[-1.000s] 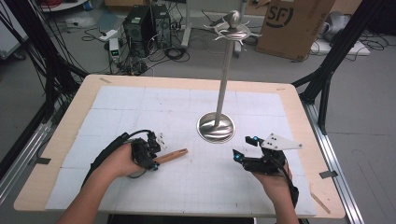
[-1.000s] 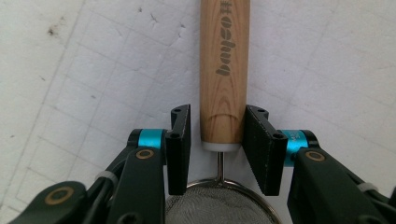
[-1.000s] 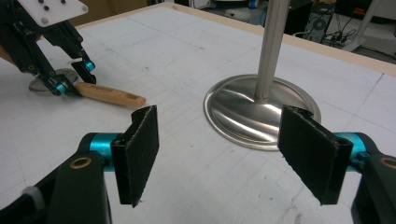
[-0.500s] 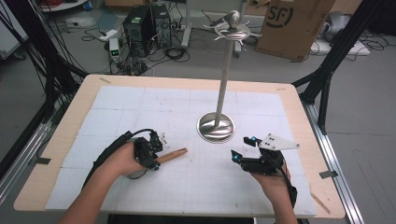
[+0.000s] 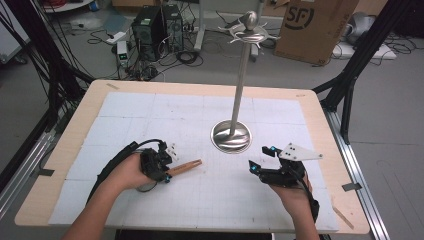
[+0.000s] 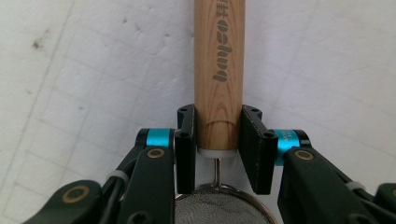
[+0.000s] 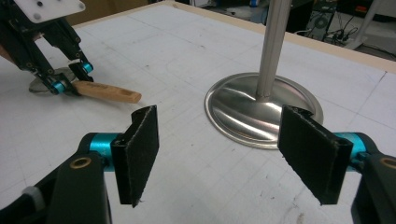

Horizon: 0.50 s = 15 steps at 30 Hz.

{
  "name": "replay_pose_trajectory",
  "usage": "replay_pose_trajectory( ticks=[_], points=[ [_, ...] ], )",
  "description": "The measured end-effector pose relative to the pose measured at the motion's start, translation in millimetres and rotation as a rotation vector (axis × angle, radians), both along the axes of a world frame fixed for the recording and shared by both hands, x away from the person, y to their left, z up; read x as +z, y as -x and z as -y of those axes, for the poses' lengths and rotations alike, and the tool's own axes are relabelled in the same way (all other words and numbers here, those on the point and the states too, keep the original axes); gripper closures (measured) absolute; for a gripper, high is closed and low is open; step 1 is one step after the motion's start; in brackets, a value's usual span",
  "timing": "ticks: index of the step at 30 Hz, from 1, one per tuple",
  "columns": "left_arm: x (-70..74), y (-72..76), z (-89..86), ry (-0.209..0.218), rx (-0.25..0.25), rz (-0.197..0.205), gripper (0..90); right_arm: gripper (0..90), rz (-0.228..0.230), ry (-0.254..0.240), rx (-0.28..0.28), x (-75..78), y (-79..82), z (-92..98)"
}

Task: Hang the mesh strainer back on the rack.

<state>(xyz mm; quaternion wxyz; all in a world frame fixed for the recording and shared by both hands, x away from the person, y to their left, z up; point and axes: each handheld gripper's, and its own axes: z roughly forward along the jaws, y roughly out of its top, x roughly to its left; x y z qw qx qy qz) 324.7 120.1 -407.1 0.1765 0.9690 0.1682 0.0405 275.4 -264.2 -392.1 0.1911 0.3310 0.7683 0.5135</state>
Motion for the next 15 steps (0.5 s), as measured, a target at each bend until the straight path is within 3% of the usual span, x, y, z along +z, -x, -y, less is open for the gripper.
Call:
replay_pose_trajectory(
  ticks=[8,15],
  points=[
    [11.5,7.2,-1.0,0.073,-0.023,0.042,69.0,28.5,-0.004,-0.002,0.002,-0.1,0.6,-1.6],
    [23.0,11.8,-5.6,0.181,-0.015,0.084,69.0,28.5,-0.003,0.001,0.004,-0.6,0.4,-1.7]
  ],
)
